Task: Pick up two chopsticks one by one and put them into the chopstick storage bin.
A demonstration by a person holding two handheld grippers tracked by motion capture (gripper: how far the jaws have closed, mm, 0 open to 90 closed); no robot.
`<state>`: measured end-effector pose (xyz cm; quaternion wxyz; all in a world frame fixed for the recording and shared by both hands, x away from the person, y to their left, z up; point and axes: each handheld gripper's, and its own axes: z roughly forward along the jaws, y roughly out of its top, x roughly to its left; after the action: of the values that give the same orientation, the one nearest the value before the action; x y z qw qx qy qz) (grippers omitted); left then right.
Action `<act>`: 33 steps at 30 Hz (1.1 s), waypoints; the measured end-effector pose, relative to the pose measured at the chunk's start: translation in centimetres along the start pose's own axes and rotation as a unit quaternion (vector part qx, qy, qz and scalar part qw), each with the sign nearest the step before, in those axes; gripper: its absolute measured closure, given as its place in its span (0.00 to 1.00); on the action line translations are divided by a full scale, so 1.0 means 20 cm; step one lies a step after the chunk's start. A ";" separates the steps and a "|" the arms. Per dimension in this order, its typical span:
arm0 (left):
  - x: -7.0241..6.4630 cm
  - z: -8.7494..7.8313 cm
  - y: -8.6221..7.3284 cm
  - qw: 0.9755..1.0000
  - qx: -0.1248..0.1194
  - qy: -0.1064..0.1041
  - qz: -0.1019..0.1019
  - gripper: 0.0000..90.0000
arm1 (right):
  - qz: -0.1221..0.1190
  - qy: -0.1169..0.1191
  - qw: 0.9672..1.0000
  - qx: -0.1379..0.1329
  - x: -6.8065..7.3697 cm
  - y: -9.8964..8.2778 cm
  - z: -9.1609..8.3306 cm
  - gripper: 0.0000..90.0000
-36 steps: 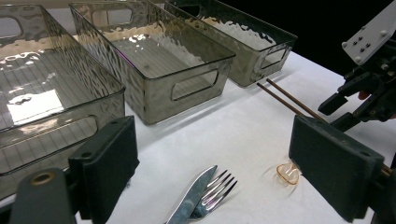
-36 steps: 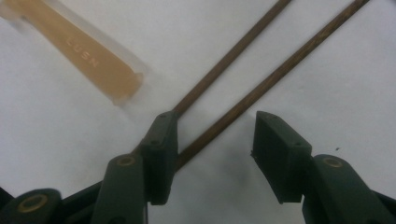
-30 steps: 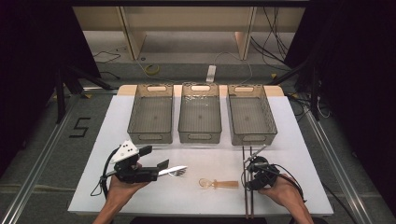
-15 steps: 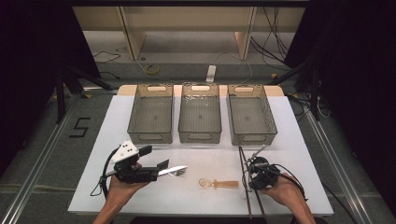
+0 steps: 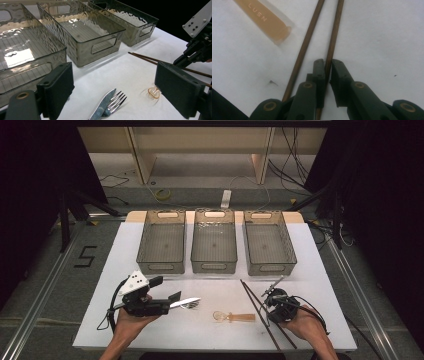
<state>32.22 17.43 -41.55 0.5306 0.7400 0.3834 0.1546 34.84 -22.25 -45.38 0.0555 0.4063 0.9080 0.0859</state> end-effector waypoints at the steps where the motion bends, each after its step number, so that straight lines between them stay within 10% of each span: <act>1: 0.00 0.00 0.00 1.000 0.000 0.000 0.001 0.16 | -0.001 0.001 1.000 -0.001 0.00 0.00 0.00 0.92; 19: -0.01 0.02 0.00 1.000 0.007 -0.004 0.007 0.17 | -0.013 0.001 0.999 -0.029 -0.01 0.00 -0.06 0.95; 33: -0.07 0.11 0.06 0.997 0.048 -0.044 0.052 0.17 | -0.102 0.019 0.992 -0.067 0.12 0.12 -0.23 0.95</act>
<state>33.23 14.71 -41.06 0.5022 0.7896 0.3278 0.1302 34.19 -19.34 -40.46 0.0742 0.3055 0.9376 0.1484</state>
